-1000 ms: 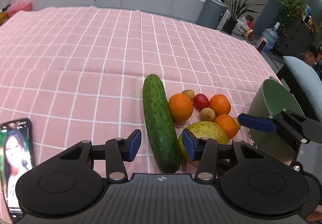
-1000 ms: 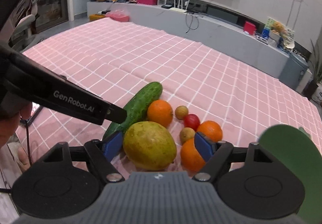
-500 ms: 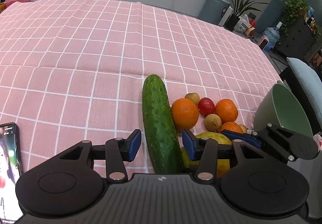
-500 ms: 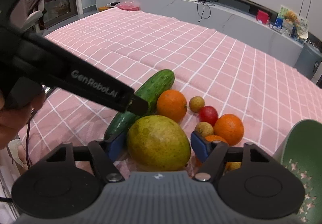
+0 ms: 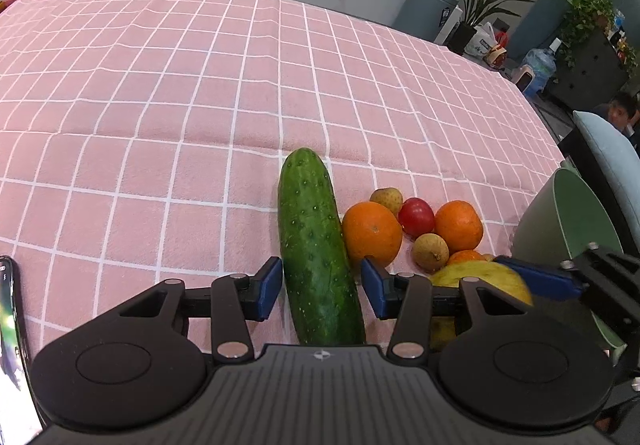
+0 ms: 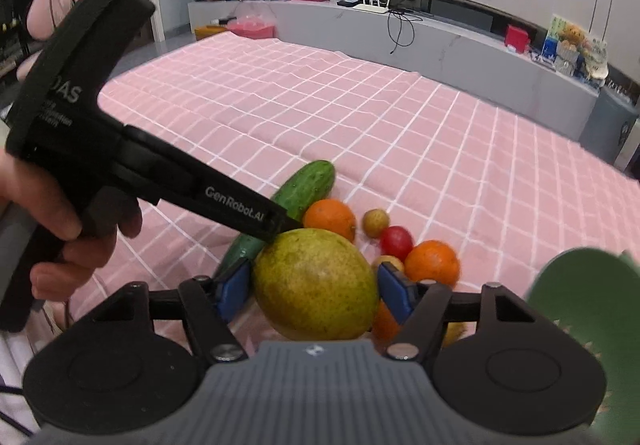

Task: Organize fruits
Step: 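Grasp the yellow-green pear with the right tool while the left tool grasps the cucumber, then carry the pear into the green colander and open the right tool while left holds cucumber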

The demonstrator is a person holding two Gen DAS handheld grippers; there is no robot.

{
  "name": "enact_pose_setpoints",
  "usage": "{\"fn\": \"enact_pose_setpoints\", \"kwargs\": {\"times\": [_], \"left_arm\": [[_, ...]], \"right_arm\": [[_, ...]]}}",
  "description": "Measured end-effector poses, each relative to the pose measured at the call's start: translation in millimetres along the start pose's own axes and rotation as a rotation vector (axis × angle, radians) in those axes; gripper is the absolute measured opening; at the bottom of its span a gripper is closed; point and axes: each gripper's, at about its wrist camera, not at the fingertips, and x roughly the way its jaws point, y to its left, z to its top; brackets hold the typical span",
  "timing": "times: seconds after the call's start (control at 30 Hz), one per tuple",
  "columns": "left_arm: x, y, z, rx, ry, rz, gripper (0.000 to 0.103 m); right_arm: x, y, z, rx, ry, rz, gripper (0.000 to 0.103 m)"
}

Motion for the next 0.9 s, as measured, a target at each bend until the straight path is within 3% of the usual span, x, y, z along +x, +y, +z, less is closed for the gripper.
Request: {"fn": "enact_pose_setpoints", "kwargs": {"times": [0.2,0.27,0.6,0.9], "left_arm": [[2,-1,2,0.012,0.002,-0.009,0.052],[1,-3,1,0.036,0.012,0.006,0.048],[6,-23,-3,0.166,0.004,0.086,0.049],[5,-23,-7,0.129,-0.003,0.097,0.046]], "right_arm": [[-23,-10,2,-0.010,-0.019,-0.042,0.066],[-33,-17,2,0.004,-0.033,-0.058,0.066],[-71,-66,-5,0.142,-0.062,-0.187,0.066],[-66,-129,-38,0.344,0.036,-0.342,0.066]]}}
